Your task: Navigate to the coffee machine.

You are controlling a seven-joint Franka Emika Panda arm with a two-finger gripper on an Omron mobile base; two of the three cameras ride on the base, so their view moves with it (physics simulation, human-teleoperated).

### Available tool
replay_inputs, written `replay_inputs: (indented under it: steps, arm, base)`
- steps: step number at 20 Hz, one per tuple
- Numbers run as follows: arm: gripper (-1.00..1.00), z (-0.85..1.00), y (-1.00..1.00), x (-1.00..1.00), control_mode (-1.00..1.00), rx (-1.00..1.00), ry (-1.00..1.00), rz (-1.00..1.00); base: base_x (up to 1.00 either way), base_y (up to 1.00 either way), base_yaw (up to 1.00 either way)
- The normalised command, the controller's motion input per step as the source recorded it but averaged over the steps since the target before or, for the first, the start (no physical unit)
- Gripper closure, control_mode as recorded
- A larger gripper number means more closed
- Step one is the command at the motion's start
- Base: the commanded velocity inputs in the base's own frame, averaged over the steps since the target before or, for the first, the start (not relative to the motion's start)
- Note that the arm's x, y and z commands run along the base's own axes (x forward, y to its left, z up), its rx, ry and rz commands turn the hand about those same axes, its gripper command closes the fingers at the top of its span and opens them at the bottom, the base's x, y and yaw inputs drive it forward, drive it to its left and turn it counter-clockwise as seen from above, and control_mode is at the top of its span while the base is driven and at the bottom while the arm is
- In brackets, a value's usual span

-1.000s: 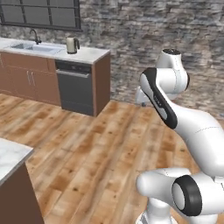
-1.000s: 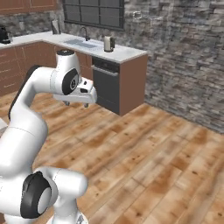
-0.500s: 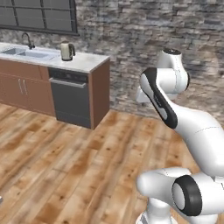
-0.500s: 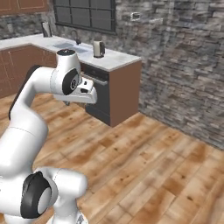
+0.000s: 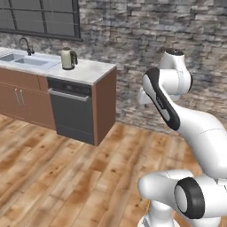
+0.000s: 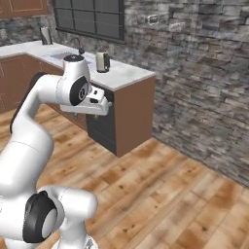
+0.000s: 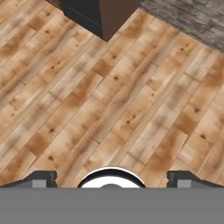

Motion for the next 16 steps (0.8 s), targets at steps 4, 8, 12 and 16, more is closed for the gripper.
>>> replay_inputs:
  steps: [4,8,12,16]
  arm:
    - [-1.0,0.0,0.0,0.0,1.0,0.0,0.0,0.0]
    - [-1.0,0.0,0.0,0.0,1.0,0.0,0.0,0.0]
    - [-1.0,0.0,0.0,0.0,1.0,0.0,0.0,0.0]
    - [-1.0,0.0,0.0,0.0,1.0,0.0,0.0,0.0]
  base:
    - [1.0,-0.03,0.26]
    - [1.0,-0.01,0.33]
    - [1.0,-0.08,0.41]
    - [1.0,-0.06,0.48]
